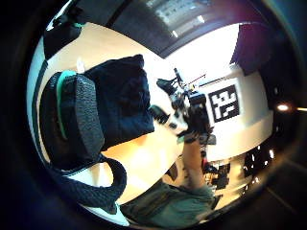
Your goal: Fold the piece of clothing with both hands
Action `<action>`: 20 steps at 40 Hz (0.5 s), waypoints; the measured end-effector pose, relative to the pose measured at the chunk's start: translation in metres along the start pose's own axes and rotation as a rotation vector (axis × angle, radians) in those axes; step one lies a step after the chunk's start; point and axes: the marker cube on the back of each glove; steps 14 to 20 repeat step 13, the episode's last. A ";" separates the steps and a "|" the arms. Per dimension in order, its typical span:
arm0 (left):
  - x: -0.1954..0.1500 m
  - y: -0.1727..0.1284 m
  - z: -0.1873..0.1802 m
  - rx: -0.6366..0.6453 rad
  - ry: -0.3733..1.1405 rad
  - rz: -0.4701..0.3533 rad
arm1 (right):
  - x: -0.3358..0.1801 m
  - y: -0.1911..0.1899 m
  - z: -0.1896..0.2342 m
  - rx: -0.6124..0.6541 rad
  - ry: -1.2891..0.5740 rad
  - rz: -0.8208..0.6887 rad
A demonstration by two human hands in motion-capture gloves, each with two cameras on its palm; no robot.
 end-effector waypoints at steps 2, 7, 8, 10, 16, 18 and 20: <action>0.004 -0.001 0.004 -0.001 -0.048 0.031 | 0.021 0.006 -0.013 -0.007 0.165 0.099; 0.006 -0.002 0.009 -0.023 -0.176 0.053 | 0.055 0.006 -0.020 0.017 0.240 0.196; 0.006 -0.003 0.011 -0.023 -0.191 0.058 | 0.061 0.002 -0.013 0.013 0.225 0.203; 0.006 -0.004 0.016 -0.040 -0.192 0.065 | 0.072 -0.005 -0.003 0.015 0.192 0.213; 0.008 -0.002 0.023 -0.082 -0.154 0.079 | 0.079 -0.006 -0.003 0.032 0.162 0.227; 0.008 -0.002 0.023 -0.082 -0.154 0.079 | 0.079 -0.006 -0.003 0.032 0.162 0.227; 0.008 -0.002 0.023 -0.082 -0.154 0.079 | 0.079 -0.006 -0.003 0.032 0.162 0.227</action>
